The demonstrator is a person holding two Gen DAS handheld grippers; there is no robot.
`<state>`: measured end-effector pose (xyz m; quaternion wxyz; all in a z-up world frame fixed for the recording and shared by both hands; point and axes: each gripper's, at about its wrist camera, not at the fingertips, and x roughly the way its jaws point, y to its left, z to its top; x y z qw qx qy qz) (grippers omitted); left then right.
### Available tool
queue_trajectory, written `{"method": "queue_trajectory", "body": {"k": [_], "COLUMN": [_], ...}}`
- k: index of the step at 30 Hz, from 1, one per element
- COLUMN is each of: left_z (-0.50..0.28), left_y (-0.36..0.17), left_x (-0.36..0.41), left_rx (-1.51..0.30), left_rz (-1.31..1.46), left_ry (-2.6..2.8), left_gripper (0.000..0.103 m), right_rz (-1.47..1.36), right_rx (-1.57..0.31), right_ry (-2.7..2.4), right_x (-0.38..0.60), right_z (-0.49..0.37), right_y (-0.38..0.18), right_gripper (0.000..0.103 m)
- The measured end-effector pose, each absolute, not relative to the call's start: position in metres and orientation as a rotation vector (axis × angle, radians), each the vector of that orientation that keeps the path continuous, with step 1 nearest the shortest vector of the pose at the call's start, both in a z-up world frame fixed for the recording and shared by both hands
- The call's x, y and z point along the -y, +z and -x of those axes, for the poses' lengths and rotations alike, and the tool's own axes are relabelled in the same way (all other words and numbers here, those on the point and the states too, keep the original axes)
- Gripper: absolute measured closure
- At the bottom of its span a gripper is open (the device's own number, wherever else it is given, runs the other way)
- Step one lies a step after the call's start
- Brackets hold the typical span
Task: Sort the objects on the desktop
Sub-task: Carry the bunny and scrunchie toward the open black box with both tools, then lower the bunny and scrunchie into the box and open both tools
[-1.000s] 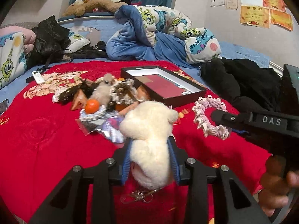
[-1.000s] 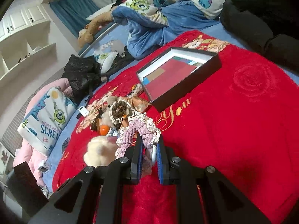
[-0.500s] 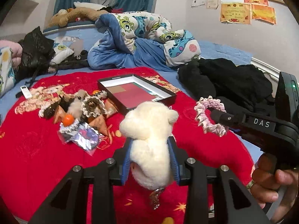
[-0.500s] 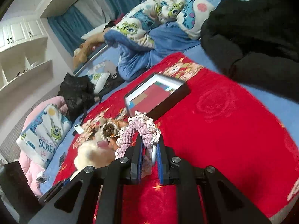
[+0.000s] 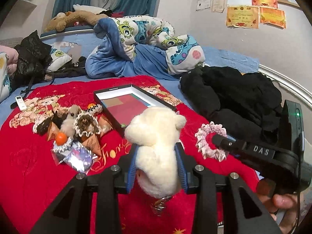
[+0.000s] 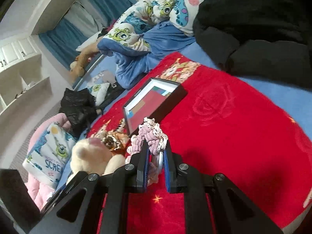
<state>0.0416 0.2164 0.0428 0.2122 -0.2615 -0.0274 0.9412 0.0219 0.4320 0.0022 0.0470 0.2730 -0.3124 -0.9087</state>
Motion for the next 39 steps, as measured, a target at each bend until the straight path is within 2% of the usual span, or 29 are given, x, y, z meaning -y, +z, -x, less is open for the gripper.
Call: {"method": "queue_trajectory", "body": {"k": [4,11,21,27,31,39], "left_z": [-0.021,0.027,0.115,0.172,0.192,0.198], "left_y": [0.050,0.066,0.082,0.047,0.016,-0.022], "left_x": [-0.217,-0.225,-0.250,-0.256,-0.247,-0.239], "left_rx": [0.085,0.070,0.068,-0.026,0.012,0.018], "left_rz": [0.723,0.688,0.565,0.563,0.577,0.623], "left_ry": [2.630,2.646,2.650,2.754,2.750,2.763], "left_gripper": [0.066,0.066,0.066,0.066,0.066,0.066], "right_rz": [-0.794,-0.730,-0.626,-0.693,-0.721,-0.780], "right_rx": [0.913,0.970,0.834,0.747,0.755,0.557], "right_ry": [-2.771,-2.695,-2.741,-2.773,-2.731,-2.802], "right_x": [-0.427,-0.431,-0.438,-0.444,-0.440,-0.418], "right_z": [-0.009,0.029,0.117,0.187,0.219,0.228], "right_y": [0.011,0.028,0.048,0.017,-0.015,-0.034], "right_gripper": [0.089,0.089,0.089,0.089,0.089,0.089]}}
